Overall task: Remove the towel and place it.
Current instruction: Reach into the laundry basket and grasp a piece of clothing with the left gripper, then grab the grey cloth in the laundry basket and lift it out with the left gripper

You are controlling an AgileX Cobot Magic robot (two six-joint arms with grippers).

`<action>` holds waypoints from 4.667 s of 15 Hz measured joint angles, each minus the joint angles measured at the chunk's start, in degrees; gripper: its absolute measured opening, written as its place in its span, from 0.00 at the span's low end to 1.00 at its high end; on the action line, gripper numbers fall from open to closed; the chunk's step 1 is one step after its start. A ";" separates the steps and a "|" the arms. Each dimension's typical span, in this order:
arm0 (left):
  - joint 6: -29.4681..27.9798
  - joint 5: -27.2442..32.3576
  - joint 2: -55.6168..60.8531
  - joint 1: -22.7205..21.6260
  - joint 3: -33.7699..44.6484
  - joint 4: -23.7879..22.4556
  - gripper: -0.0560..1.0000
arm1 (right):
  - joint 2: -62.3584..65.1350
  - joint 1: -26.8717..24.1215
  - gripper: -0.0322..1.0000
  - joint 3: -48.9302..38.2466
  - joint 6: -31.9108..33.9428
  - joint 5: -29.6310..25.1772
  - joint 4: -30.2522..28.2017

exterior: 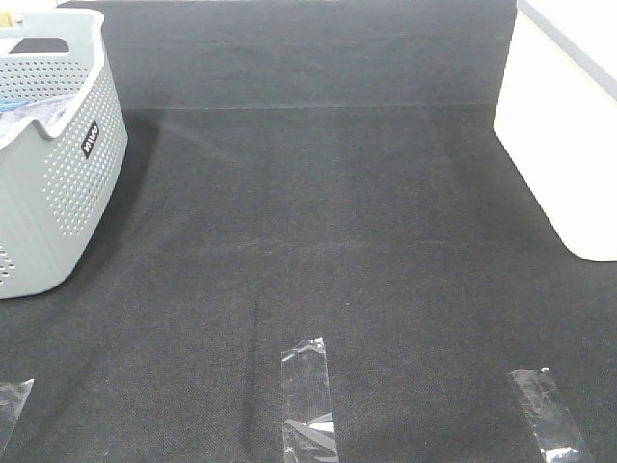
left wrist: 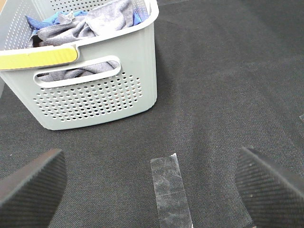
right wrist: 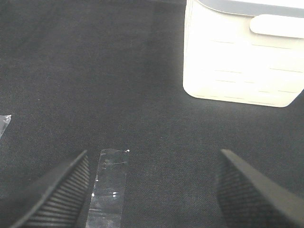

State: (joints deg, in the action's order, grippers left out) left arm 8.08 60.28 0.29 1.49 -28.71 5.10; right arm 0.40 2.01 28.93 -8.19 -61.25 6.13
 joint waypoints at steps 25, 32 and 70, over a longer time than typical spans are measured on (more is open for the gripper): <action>-1.95 -21.60 -77.64 -0.17 -44.92 -9.91 0.90 | 0.00 0.00 0.71 0.00 0.00 0.00 0.00; -17.48 -15.64 -106.91 -0.17 -69.84 -23.78 0.79 | 0.00 0.00 0.71 0.00 0.00 0.00 0.00; -17.76 -7.85 -137.97 -10.66 -93.62 -14.38 0.05 | 0.00 0.00 0.71 0.00 0.00 0.00 -0.57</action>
State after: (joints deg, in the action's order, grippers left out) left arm -9.68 52.43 -137.68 -9.17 -122.33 -9.28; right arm 0.40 2.01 28.93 -8.19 -61.25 5.56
